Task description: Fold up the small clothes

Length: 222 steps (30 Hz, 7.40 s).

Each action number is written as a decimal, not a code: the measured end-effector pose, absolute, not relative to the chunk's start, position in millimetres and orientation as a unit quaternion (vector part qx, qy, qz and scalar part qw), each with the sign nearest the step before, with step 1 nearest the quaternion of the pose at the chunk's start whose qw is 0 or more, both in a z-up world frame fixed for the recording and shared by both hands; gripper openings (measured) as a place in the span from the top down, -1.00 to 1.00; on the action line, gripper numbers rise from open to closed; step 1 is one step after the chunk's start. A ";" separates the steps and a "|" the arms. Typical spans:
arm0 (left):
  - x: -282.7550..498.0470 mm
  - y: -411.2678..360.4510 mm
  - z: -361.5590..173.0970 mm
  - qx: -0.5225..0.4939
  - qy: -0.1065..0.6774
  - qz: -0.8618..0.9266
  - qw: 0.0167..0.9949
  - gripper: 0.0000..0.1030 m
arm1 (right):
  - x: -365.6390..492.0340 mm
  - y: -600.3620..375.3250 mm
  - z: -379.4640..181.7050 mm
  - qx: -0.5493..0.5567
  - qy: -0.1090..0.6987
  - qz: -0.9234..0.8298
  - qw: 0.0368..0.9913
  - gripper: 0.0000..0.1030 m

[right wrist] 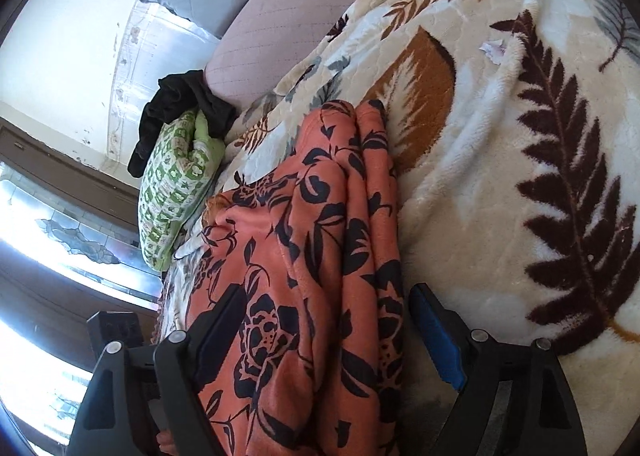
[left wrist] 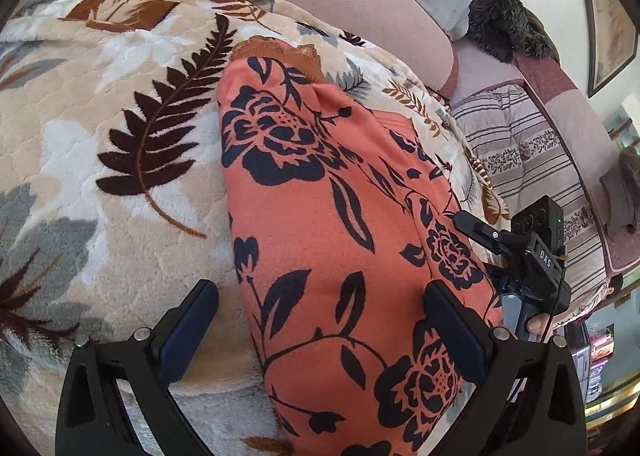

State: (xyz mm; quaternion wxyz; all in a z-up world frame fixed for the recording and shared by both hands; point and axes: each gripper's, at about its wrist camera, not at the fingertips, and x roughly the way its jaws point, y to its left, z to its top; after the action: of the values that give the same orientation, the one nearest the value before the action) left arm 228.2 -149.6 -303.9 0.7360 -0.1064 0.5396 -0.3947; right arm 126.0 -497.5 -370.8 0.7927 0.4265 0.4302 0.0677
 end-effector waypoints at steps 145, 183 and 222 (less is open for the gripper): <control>72.6 26.8 -207.8 0.122 0.397 -0.093 0.905 -0.53 | -4.8 -265.5 -249.2 0.250 0.467 0.069 0.845 0.26; -28.5 34.0 -52.5 0.083 0.248 -0.102 0.960 -0.92 | -95.4 -261.5 -96.7 0.173 0.327 -0.020 0.929 -0.44; -57.1 57.8 0.4 0.072 0.198 -0.068 0.975 -0.92 | -109.8 -238.1 -50.1 0.153 0.267 -0.092 0.947 -0.46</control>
State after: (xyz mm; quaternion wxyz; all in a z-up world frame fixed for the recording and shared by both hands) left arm -57.1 57.8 0.5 0.9753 0.0719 0.1976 -0.0684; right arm -109.8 -238.1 -50.1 0.9470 0.1532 0.2669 -0.0917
